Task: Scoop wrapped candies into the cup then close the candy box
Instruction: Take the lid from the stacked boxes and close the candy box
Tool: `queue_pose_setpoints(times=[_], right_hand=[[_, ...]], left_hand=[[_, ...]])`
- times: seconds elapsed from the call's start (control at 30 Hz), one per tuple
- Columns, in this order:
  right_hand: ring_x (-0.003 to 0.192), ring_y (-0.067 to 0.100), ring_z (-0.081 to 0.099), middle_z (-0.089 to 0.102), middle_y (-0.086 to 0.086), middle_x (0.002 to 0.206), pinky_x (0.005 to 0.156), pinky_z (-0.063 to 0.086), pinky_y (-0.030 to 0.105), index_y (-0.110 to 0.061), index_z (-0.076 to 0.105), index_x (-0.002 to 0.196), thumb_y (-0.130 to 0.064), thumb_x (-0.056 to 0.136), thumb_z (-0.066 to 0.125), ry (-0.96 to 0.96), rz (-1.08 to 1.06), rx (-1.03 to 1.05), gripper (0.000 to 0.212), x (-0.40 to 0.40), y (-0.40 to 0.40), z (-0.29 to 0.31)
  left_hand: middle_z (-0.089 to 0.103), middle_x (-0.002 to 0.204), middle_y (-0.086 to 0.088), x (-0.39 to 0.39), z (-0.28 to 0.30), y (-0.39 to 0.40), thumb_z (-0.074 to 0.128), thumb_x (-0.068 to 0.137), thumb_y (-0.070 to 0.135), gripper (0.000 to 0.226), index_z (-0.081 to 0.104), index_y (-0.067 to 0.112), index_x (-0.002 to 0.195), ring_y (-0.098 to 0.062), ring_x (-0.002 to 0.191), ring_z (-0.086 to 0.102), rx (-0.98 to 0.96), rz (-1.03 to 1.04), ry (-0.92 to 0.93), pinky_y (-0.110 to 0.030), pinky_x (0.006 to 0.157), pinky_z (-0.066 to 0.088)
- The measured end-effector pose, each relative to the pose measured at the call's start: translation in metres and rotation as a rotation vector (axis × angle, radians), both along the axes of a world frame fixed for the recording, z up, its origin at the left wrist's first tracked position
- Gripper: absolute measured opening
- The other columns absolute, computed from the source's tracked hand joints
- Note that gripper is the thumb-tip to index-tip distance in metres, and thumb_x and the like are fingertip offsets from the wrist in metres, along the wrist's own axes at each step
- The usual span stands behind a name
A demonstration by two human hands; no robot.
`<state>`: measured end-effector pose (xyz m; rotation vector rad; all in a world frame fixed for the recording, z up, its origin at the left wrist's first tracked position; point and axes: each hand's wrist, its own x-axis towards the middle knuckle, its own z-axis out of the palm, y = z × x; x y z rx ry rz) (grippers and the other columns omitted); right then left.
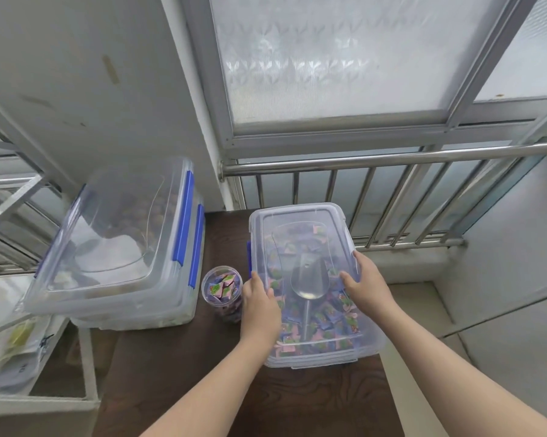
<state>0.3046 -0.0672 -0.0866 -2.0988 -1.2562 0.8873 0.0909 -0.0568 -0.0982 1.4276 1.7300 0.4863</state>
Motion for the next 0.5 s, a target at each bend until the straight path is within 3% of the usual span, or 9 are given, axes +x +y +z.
queue_pose_setpoints(times=[0.2,0.33,0.43,0.5], right_hand=[[0.150,0.019,0.019,0.023,0.007,0.163,0.120,0.014,0.028,-0.007,0.022,0.156,-0.021,0.101,0.050,-0.036,0.026,0.009,0.063,-0.004,-0.003,-0.013],[0.151,0.018,0.018,0.022,0.007,0.163,0.119,0.016,0.028,-0.007,0.022,0.156,-0.018,0.102,0.046,-0.039,0.006,0.007,0.060,-0.006,-0.010,-0.017],[0.149,0.016,0.023,0.022,0.004,0.163,0.114,0.018,0.021,-0.009,0.023,0.156,-0.014,0.103,0.043,-0.023,-0.014,0.021,0.057,-0.006,-0.023,-0.020],[0.148,0.015,0.024,0.023,0.003,0.162,0.112,0.018,0.020,-0.011,0.025,0.156,-0.013,0.103,0.043,-0.002,-0.026,0.036,0.056,-0.004,-0.029,-0.023]], left_hand=[[0.011,0.163,0.001,-0.003,-0.007,-0.001,0.031,0.107,0.029,0.059,0.008,0.018,0.160,-0.022,0.148,0.023,0.018,-0.011,-0.002,-0.039,0.115,0.036],[0.020,0.157,-0.002,-0.001,-0.009,-0.010,0.032,0.108,0.026,0.057,0.009,0.018,0.160,-0.019,0.139,0.037,0.027,0.017,0.002,-0.028,0.103,0.044],[0.021,0.157,0.000,-0.002,-0.006,-0.021,0.032,0.108,0.024,0.057,0.011,0.019,0.160,-0.015,0.138,0.037,0.035,0.007,-0.023,-0.016,0.091,0.036],[0.019,0.159,0.003,-0.004,-0.005,-0.024,0.035,0.108,0.025,0.057,0.013,0.022,0.160,-0.014,0.143,0.031,0.017,0.020,-0.072,-0.014,0.091,0.031]])
